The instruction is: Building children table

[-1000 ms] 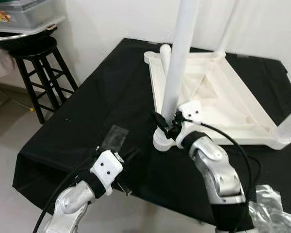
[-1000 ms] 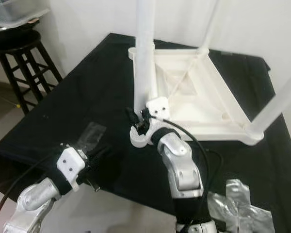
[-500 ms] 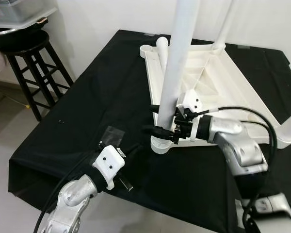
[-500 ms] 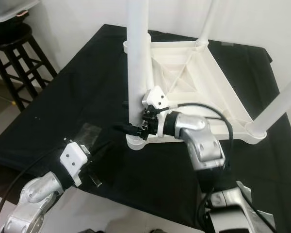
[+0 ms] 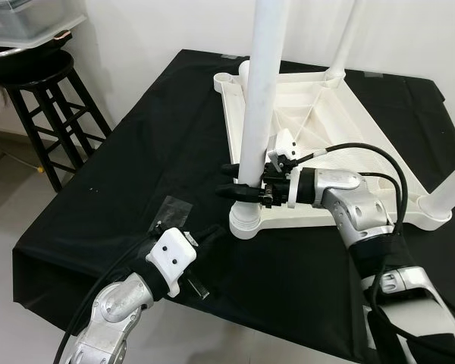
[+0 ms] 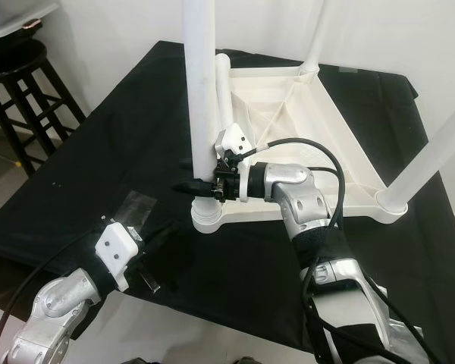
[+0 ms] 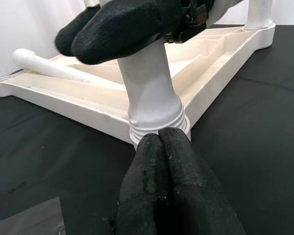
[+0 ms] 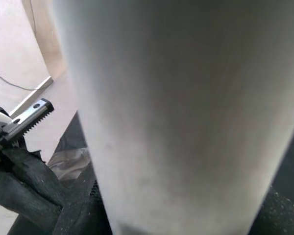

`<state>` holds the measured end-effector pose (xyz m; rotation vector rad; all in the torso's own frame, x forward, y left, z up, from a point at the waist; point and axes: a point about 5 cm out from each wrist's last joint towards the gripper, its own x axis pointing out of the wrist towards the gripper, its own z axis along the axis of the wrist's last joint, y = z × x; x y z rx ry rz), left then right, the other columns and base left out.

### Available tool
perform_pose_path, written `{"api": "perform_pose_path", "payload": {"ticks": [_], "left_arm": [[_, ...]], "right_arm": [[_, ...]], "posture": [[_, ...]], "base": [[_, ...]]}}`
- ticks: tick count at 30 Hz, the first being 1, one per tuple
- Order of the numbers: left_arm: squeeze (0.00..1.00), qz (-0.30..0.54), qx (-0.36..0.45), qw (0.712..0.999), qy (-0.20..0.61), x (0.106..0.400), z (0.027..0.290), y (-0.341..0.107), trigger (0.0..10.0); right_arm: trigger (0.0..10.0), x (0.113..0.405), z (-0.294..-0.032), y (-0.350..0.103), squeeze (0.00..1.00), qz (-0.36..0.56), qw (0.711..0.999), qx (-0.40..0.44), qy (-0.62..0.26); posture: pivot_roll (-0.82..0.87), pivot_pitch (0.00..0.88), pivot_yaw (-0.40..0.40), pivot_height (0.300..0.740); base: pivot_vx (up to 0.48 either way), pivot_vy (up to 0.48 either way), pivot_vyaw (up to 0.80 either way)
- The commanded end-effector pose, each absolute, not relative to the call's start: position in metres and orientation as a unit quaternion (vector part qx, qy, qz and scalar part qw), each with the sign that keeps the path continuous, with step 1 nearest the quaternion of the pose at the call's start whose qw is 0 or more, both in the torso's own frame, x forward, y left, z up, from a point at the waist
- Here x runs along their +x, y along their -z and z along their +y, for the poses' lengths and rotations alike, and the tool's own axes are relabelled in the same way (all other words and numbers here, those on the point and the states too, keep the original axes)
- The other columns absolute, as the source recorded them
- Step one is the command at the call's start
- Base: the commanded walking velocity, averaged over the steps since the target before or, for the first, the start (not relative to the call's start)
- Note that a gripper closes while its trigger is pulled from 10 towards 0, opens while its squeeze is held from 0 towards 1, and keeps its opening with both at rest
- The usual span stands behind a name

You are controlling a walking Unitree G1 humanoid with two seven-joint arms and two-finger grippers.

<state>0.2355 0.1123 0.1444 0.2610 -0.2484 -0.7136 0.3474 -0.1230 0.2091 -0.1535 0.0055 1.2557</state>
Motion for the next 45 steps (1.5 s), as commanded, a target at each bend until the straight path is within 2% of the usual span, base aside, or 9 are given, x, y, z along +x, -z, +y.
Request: {"api": "perform_pose_path", "payload": {"ticks": [1, 18, 20, 21, 22, 28, 29, 42, 45], "left_arm": [[0.00, -0.111, 0.130, 0.920, 0.352, 0.234, 0.112, -0.142, 10.0], [0.00, -0.109, 0.130, 0.920, 0.353, 0.236, 0.115, -0.141, 10.0], [0.00, -0.111, 0.130, 0.924, 0.343, 0.236, 0.116, -0.141, 10.0], [0.00, -0.112, 0.129, 0.925, 0.339, 0.236, 0.116, -0.141, 10.0], [0.00, -0.112, 0.129, 0.925, 0.338, 0.236, 0.116, -0.141, 10.0], [0.00, -0.109, 0.128, 0.922, 0.350, 0.237, 0.115, -0.141, 10.0], [0.00, -0.109, 0.128, 0.921, 0.351, 0.237, 0.115, -0.140, 10.0], [0.00, -0.111, 0.129, 0.922, 0.346, 0.237, 0.113, -0.140, 10.0], [0.00, -0.111, 0.129, 0.922, 0.348, 0.237, 0.112, -0.140, 10.0]], "right_arm": [[0.0, 0.347, -0.131, -0.196, 0.00, 0.020, 0.826, -0.070, -0.560], [0.0, 0.329, -0.125, -0.143, 0.00, 0.062, 0.982, -0.056, -0.170], [10.0, 0.332, -0.126, -0.147, 0.00, 0.056, 0.982, -0.045, -0.172], [10.0, 0.333, -0.124, -0.153, 0.00, 0.042, 0.981, -0.030, -0.186], [10.0, 0.334, -0.122, -0.161, 1.00, 0.025, 0.977, -0.023, -0.211], [10.0, 0.330, -0.105, -0.197, 1.00, -0.030, 0.936, 0.008, -0.352], [10.0, 0.328, -0.102, -0.204, 0.00, -0.042, 0.919, 0.000, -0.392], [10.0, 0.340, -0.110, -0.214, 0.00, -0.027, 0.827, -0.040, -0.559], [0.0, 0.343, -0.117, -0.212, 0.00, -0.009, 0.807, -0.046, -0.588]], "posture": [[0.05, 0.137, -0.024, 0.740], [0.04, 0.140, -0.029, 0.740], [0.04, 0.142, -0.023, 0.740], [0.04, 0.142, -0.023, 0.740], [0.04, 0.141, -0.019, 0.740], [0.03, 0.137, -0.013, 0.740], [0.04, 0.135, -0.016, 0.740], [0.04, 0.125, -0.019, 0.740], [0.04, 0.122, -0.018, 0.740]], "base": [[0.000, 0.000, 0.00], [0.000, 0.000, 0.00], [0.000, 0.000, 0.00], [0.000, 0.000, 0.00], [0.000, 0.000, 0.00], [0.000, 0.000, 0.00], [0.000, 0.000, 0.00], [0.000, 0.000, 0.00], [0.000, 0.000, 0.00]]}}
